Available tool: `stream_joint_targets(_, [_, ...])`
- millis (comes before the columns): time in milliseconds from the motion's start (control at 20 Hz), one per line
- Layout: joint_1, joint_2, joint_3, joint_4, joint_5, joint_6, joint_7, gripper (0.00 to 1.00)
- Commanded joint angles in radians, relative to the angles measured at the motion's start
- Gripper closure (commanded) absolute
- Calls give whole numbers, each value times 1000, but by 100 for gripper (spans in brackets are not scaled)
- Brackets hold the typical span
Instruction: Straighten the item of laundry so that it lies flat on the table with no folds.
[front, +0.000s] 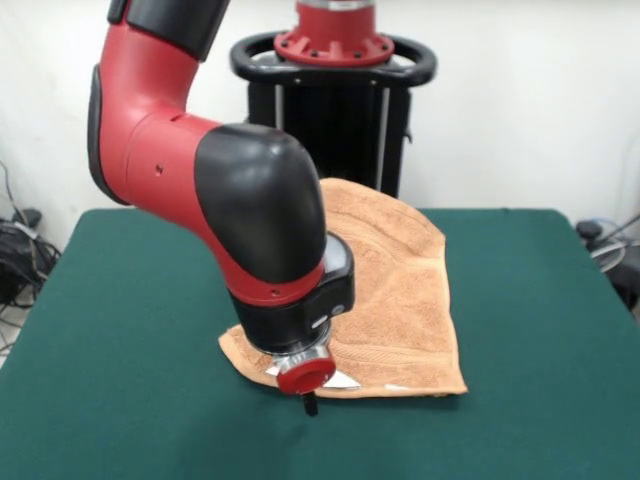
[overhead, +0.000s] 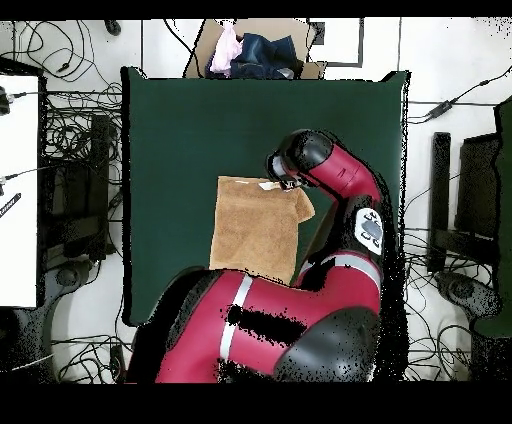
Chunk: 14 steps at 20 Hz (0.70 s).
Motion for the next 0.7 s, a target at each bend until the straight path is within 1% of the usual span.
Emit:
stream_joint_targets(50, [-38,34,155,153,-8,-133,16,0])
stream_joint_targets(250, [-37,50,154,139,-21,-123,24,0])
stream_joint_targets(700, [-25,47,160,158,-19,-103,46,0])
